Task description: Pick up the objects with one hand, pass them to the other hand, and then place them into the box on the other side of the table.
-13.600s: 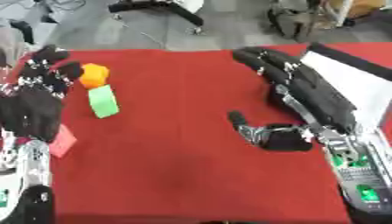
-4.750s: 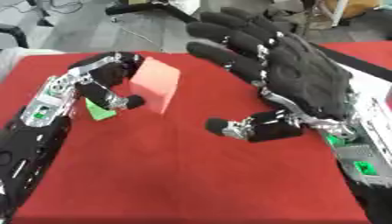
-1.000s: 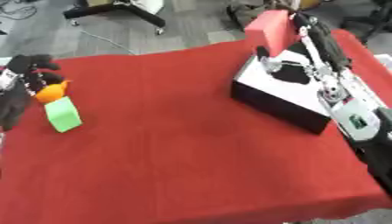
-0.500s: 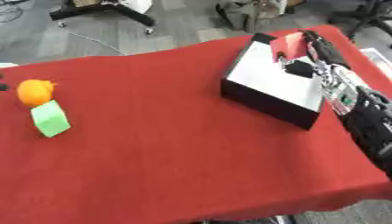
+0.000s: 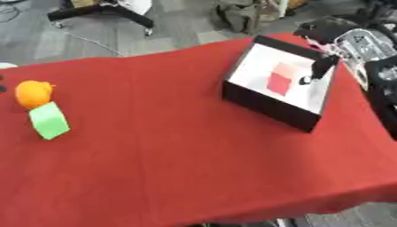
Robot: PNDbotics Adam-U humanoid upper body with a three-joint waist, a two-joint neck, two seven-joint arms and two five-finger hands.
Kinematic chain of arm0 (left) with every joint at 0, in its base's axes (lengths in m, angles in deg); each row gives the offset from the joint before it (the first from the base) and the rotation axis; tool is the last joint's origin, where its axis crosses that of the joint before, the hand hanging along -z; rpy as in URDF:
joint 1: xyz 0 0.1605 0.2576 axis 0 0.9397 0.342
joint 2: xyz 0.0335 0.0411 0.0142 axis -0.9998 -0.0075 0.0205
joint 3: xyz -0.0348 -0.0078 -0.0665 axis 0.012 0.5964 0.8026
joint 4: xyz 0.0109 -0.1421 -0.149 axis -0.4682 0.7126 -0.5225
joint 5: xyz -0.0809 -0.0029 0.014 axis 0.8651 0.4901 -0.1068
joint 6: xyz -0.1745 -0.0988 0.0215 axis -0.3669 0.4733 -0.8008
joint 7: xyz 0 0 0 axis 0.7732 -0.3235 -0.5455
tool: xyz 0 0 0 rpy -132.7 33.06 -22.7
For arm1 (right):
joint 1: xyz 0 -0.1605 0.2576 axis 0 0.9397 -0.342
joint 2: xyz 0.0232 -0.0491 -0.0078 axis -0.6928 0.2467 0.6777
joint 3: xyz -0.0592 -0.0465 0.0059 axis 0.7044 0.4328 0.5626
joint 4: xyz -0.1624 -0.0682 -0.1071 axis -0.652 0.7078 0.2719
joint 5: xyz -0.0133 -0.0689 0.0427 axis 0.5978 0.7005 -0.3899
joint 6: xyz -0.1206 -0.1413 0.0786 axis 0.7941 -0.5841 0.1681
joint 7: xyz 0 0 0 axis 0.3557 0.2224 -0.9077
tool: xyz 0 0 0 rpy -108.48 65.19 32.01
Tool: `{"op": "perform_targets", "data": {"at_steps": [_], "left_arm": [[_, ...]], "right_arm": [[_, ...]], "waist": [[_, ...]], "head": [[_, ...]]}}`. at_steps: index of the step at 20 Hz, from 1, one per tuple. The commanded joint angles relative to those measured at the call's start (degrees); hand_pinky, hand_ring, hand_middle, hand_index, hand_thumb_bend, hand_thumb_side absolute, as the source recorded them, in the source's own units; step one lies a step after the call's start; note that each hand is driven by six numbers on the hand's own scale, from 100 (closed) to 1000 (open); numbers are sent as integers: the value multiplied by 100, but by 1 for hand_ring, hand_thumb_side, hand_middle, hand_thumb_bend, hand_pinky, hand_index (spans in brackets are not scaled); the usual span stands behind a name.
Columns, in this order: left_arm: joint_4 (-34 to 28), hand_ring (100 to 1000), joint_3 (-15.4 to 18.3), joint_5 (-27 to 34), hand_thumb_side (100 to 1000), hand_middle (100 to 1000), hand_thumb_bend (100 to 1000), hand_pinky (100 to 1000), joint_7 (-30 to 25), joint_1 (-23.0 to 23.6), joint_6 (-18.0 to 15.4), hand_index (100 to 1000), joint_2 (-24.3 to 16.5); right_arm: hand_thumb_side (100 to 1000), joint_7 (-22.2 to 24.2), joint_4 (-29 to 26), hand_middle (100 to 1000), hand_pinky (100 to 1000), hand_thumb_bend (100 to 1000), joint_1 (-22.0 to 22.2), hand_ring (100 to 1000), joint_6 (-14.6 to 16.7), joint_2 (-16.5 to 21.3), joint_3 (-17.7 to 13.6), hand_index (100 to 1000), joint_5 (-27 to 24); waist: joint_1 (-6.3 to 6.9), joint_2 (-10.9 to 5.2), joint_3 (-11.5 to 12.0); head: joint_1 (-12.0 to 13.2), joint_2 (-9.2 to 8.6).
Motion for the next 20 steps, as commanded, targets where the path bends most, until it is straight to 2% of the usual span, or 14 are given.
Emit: {"op": "perform_targets", "data": {"at_steps": [1,3,4,5,6,8,10,12,13,16,20], "left_arm": [[138,647,-38,-450,626,667,476,803,75,-277,-222,812,-472],[404,666,-160,-1089,603,685,503,793,160,-532,-484,823,-763],[562,671,-229,-1434,590,689,512,790,204,-655,-633,826,-876],[780,680,-333,-1849,565,697,524,785,219,-813,-802,832,-1008],[1051,688,-447,-2290,536,705,542,777,223,-987,-986,840,-1123],[1687,697,-674,-3104,513,715,567,767,187,-1344,-1316,851,-1290],[2279,704,-850,-3918,470,718,592,759,231,-1661,-1596,855,-1385],[2656,704,-910,-4480,470,718,592,759,431,-1818,-1823,855,-1382],[2971,704,-989,-4826,423,714,628,748,375,-1921,-1848,852,-1380],[3792,705,-1061,-5714,354,713,625,744,227,-2245,-1987,850,-1250],[4269,697,-1006,-6259,327,706,601,738,211,-2404,-2088,844,-1087]], "right_arm": [[244,-689,-1271,968,1000,594,176,1000,-84,220,-128,993,-183],[159,-1214,-2303,944,1000,550,523,981,-245,-3,-178,984,-344],[147,-1372,-2732,940,998,536,678,976,-283,-138,-178,983,-416],[334,-1504,-3182,933,988,543,835,966,-282,-349,-167,981,-503],[131,-1603,-3601,918,980,451,990,958,-265,-570,-150,980,-586],[138,-1754,-4280,894,965,383,1276,937,-172,-1038,-68,966,-752],[139,-1833,-4691,885,961,354,1483,928,-21,-1367,65,960,-945],[139,-1822,-4859,885,961,354,1569,928,54,-1481,109,960,-1052],[162,-1837,-4918,869,946,265,1685,914,140,-1667,228,963,-1170],[178,-1841,-4922,862,939,216,1952,908,326,-2048,454,967,-1453],[186,-1841,-4857,860,936,185,2028,906,342,-2153,480,969,-1541]], "waist": [[5,-110,-42],[31,-107,-110],[42,-105,-137],[56,-102,-173],[68,-102,-208],[84,-104,-263],[90,-109,-301],[89,-112,-316],[89,-116,-346],[79,-130,-393],[74,-139,-412]], "head": [[324,-16],[778,-16],[973,-16],[1257,-16],[1501,-16],[1884,-16],[2107,-16],[2180,-16],[2244,-16],[2220,-16],[2118,-16]]}}
